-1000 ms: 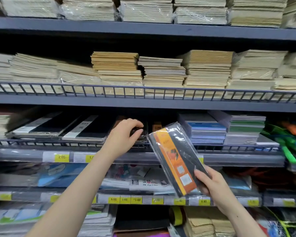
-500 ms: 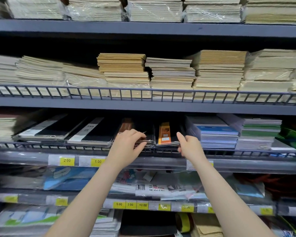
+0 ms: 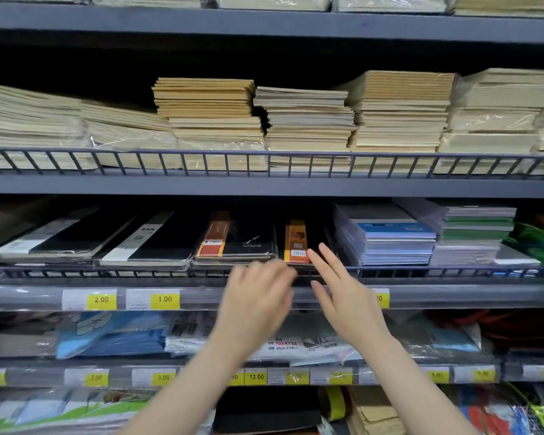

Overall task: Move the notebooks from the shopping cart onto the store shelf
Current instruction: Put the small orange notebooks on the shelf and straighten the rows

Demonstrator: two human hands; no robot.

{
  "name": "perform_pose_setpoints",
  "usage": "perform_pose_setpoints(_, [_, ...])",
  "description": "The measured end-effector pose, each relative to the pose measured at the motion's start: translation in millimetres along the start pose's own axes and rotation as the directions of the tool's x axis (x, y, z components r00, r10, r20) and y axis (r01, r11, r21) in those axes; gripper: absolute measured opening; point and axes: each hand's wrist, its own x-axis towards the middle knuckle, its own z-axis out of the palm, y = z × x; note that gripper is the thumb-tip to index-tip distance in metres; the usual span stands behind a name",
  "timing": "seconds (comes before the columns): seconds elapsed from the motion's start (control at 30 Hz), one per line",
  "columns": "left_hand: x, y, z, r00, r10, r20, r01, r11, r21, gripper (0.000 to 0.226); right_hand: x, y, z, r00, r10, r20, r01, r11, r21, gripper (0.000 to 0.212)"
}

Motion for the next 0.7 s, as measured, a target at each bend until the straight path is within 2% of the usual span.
perform_pose_setpoints(0.03, [-8.5, 17.0, 6.4, 0.999, 0.03, 0.032, -0.03, 1.0, -0.004, 0.03, -3.3, 2.9, -1.4, 0.999, 0.004, -0.036, -0.003, 1.0, 0.012, 0.048])
perform_pose_setpoints(0.1, [-22.0, 37.9, 20.0, 0.991, -0.019, 0.134, 0.018, 1.0, 0.013, 0.048, -11.3, 9.3, -1.6, 0.997, 0.039, -0.065, -0.037, 0.999, 0.027, 0.048])
perform_pose_setpoints(0.17, [-25.6, 36.2, 32.1, 0.965, -0.176, 0.195, 0.176, 0.984, 0.021, 0.072, -18.5, 13.9, 2.5, 0.997, 0.063, -0.038, -0.063, 0.998, 0.011, 0.049])
perform_pose_setpoints(0.23, [-20.9, 28.5, 38.3, 0.931, -0.301, 0.209, 0.302, 0.953, 0.028, 0.085, -20.7, 17.4, 7.0, 0.997, 0.071, -0.018, -0.071, 0.997, -0.003, 0.05])
perform_pose_setpoints(0.4, [-15.1, 23.2, 50.8, 0.927, -0.303, 0.219, 0.302, 0.952, 0.04, 0.082, -12.1, 25.1, 13.8, 0.994, 0.107, -0.021, -0.107, 0.994, 0.013, 0.049])
perform_pose_setpoints(0.57, [-9.1, 20.5, 58.8, 0.898, -0.386, 0.21, 0.381, 0.922, 0.065, 0.085, -4.2, 23.6, 18.1, 0.994, 0.106, -0.004, -0.105, 0.993, 0.059, 0.047])
perform_pose_setpoints(0.7, [-7.0, 20.5, 60.7, 0.891, -0.399, 0.216, 0.401, 0.915, 0.035, 0.083, -1.3, 23.0, 18.9, 0.991, 0.131, 0.019, -0.132, 0.983, 0.127, 0.047])
